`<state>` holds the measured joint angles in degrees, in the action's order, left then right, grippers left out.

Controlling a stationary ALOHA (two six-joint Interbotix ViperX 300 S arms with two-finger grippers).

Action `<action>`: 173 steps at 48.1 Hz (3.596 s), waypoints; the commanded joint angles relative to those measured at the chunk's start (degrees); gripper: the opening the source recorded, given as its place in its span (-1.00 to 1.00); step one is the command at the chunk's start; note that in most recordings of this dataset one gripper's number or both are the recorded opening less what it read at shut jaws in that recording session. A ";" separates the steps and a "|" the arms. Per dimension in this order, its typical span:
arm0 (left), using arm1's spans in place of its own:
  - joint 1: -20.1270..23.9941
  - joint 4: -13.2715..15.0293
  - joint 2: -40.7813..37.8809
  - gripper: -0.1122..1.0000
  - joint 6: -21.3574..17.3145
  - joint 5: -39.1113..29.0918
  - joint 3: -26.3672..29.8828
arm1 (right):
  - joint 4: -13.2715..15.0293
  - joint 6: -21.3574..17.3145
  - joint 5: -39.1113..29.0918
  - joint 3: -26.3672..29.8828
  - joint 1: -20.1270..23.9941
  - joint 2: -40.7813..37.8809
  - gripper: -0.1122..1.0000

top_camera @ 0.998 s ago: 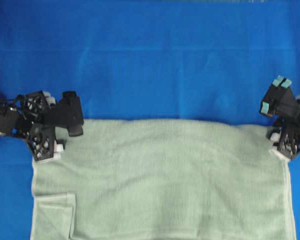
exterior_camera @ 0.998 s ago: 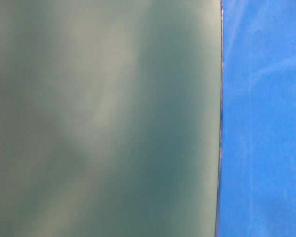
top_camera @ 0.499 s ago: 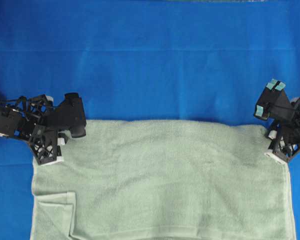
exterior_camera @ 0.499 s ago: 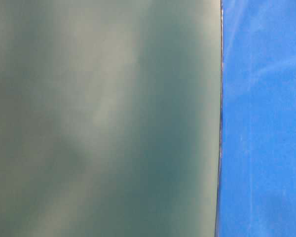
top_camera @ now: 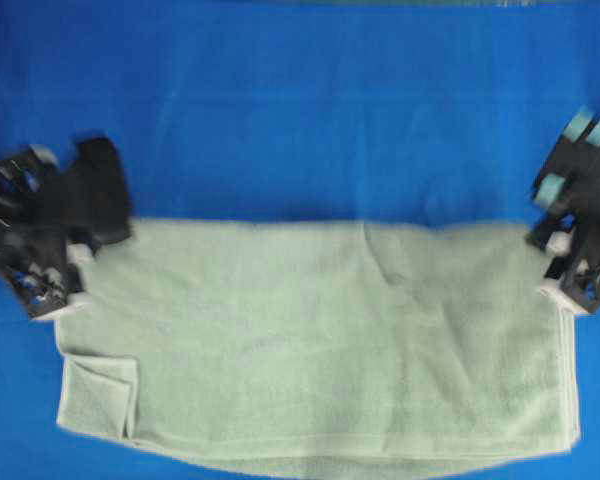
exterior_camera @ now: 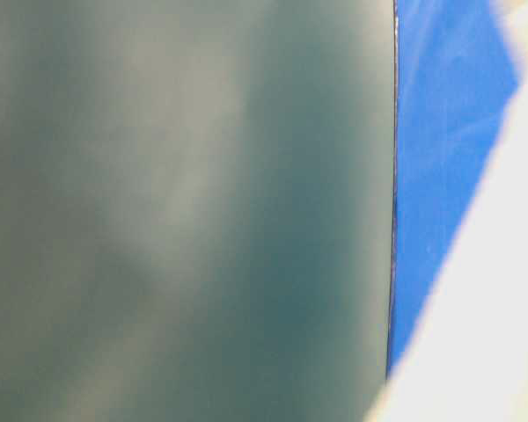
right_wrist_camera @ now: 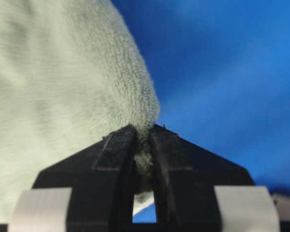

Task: Fold a bath towel.

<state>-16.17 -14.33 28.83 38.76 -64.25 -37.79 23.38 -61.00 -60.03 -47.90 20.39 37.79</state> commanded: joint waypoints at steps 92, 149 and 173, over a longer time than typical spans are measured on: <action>-24.96 -13.27 -35.33 -0.61 7.73 -3.25 53.09 | 26.28 7.65 -10.11 9.40 -19.25 2.55 -0.62; -22.68 -13.18 -3.43 -0.31 47.72 22.24 -18.02 | 26.72 13.97 34.80 21.71 -50.45 -43.07 0.37; -22.06 -13.18 0.53 0.73 46.49 20.57 -18.37 | -3.16 36.04 23.38 2.55 -49.66 -20.92 0.32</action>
<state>-38.76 -27.07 29.09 85.43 -43.59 -56.78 26.10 -28.21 -35.24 -43.68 -29.44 12.48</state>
